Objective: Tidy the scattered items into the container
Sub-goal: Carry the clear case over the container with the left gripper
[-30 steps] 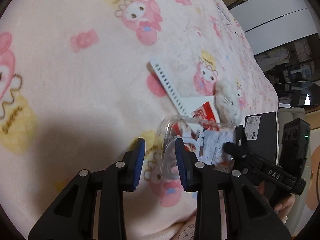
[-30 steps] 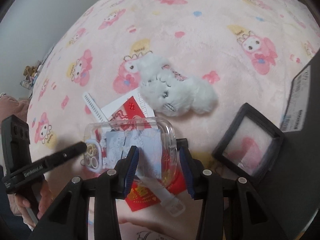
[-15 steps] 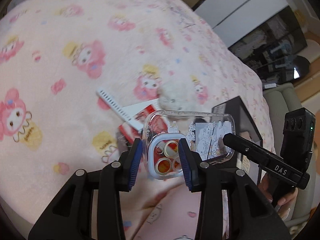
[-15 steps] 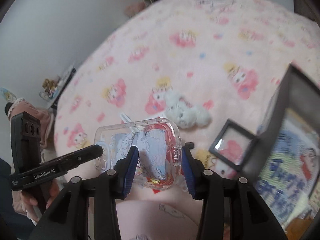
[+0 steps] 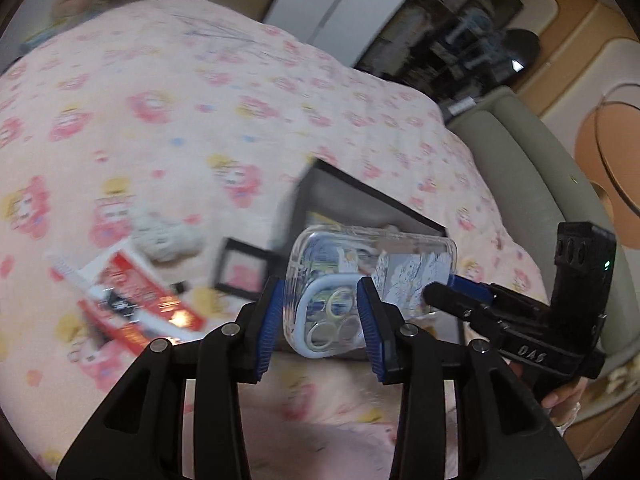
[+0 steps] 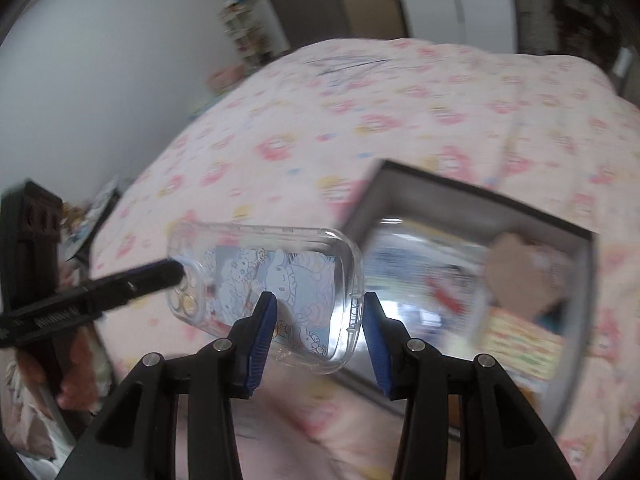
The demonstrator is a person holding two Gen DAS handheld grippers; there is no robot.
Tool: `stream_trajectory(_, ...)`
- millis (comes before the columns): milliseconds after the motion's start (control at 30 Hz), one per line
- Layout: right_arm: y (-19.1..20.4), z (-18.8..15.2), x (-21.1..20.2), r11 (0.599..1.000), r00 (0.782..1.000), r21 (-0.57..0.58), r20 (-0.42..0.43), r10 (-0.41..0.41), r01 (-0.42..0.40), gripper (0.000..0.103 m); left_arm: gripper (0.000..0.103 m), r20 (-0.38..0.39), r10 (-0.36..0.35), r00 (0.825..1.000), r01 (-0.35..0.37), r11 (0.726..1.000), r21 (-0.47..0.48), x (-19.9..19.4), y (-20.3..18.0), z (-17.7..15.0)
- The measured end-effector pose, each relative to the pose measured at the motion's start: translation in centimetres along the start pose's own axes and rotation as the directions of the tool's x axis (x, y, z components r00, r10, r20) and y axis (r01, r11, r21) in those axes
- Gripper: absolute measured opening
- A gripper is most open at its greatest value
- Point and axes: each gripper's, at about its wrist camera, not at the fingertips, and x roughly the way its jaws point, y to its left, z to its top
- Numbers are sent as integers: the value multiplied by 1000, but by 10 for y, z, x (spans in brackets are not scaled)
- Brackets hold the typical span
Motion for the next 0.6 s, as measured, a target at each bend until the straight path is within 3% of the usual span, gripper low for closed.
stream_trajectory(133, -56, -12, -8, 995, 997, 62, 1, -75, 75, 40, 41, -100, -7, 995, 11, 999, 43, 63, -36, 11)
stream_trajectory(233, -91, -22, 0, 988, 993, 100, -12, -113, 114, 40, 41, -169, 52, 984, -33, 993, 114, 117, -60, 14)
stream_trajectory(367, -132, -33, 11, 974, 997, 213, -17, -72, 74, 40, 42, -219, 59, 974, -32, 991, 126, 161, -64, 13)
stream_trajectory(467, -143, -37, 19, 969, 997, 235, -32, -73, 78, 40, 42, -267, 45, 963, -13, 993, 120, 177, -55, 1)
stream_trajectory(600, -136, -43, 34, 968, 995, 235, -66, -70, 84, 40, 42, -319, 89, 944, -56, 992, 111, 191, -42, -16)
